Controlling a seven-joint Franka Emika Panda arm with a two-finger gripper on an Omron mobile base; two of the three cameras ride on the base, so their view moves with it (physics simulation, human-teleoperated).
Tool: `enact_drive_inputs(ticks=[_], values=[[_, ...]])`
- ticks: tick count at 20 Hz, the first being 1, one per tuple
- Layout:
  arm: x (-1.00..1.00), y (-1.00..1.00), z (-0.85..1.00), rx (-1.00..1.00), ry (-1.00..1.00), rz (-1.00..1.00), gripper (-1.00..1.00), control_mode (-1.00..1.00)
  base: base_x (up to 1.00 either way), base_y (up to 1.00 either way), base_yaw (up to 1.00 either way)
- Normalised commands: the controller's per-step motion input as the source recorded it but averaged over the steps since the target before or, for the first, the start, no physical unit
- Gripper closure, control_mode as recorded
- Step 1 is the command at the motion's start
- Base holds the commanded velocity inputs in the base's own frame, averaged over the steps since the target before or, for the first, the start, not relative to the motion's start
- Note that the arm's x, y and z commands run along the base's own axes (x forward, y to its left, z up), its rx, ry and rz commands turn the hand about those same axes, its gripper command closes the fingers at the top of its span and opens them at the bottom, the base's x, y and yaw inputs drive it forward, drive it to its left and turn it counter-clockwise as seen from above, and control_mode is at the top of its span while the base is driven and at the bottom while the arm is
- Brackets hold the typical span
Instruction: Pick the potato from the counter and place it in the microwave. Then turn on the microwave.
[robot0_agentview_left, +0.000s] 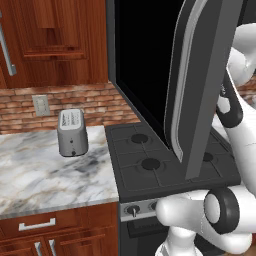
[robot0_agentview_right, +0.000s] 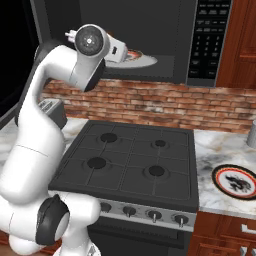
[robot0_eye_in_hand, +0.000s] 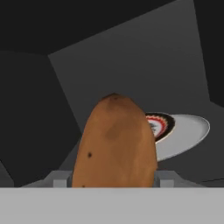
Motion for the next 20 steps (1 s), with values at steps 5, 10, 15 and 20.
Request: enact_drive_inputs(ticks=[5, 10, 15, 20], values=[[0.72, 0.11, 0.0, -0.03, 0.02, 0.04, 1.0, -1.0, 0.0, 0.0, 0.0], [0.7, 0.11, 0.0, -0.05, 0.04, 0.03, 1.0, -1.0, 0.0, 0.0, 0.0], [0.64, 0.07, 0.0, -0.06, 0.05, 0.01, 1.0, -1.0, 0.0, 0.0, 0.0], [0.5, 0.01, -0.02, -0.05, 0.05, 0.01, 1.0, -1.0, 0.0, 0.0, 0.0]])
